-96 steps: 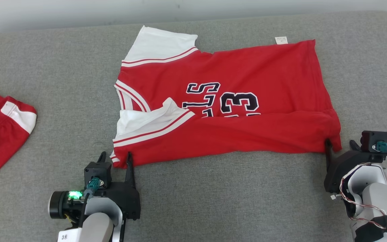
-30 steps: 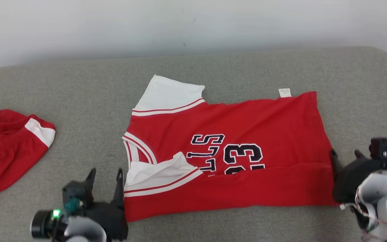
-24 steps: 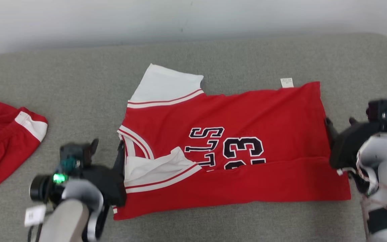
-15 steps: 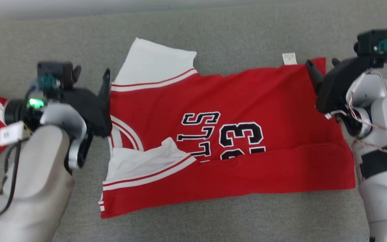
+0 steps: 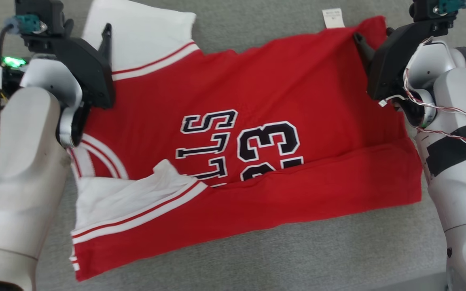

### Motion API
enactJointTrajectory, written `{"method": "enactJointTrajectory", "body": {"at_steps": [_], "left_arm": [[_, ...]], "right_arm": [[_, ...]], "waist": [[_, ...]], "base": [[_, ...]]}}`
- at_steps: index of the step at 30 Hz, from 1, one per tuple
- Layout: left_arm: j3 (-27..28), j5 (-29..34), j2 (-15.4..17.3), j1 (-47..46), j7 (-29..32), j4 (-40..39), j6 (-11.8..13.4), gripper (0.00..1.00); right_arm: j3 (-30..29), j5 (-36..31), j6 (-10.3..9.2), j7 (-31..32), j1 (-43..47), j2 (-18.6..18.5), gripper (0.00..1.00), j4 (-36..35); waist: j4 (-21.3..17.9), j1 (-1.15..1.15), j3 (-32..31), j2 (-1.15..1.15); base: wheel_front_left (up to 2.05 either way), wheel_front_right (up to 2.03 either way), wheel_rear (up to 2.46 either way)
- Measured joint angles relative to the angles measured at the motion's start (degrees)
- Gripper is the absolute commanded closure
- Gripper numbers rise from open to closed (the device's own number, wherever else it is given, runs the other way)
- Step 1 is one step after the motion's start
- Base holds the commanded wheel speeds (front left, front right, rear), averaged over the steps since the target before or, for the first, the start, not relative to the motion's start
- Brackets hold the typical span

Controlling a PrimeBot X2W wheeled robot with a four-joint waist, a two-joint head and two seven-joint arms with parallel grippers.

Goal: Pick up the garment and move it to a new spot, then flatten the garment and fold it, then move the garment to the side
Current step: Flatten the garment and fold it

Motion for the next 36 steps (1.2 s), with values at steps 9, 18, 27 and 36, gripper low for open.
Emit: {"method": "enactJointTrajectory", "body": {"at_steps": [9, 18, 27, 36], "left_arm": [[-0.82, 2.07, 1.69, -5.41, 1.89, 6.24, 2.21, 0.00], [-1.08, 1.51, 3.93, -7.91, 6.58, 7.50, 0.78, 1.00], [-1.79, 1.13, 4.23, -8.24, 8.29, 5.87, 0.24, 1.00], [-2.42, 1.02, 3.81, -8.15, 8.31, 3.85, 1.09, 1.00]], "right_arm": [[5.28, 3.36, 0.00, -3.46, -3.14, 1.52, 0.00, 5.26], [8.23, 6.08, 0.00, -5.86, -6.33, 0.57, 0.00, 7.55], [8.55, 5.41, 0.00, -7.71, -10.15, -1.18, 0.00, 10.46], [13.63, 7.47, -0.01, -3.03, -12.47, -1.72, 0.00, 13.14]], "waist": [[-4.16, -0.02, 2.28, -0.01], [-5.45, -0.03, 3.40, -0.02], [-5.00, -0.03, 4.50, -0.02], [-3.81, -0.03, 5.10, -0.02]], "base": [[0.00, 0.00, 0.00], [0.00, 0.00, 0.00], [0.00, 0.00, 0.00], [0.00, 0.00, 0.00]]}}
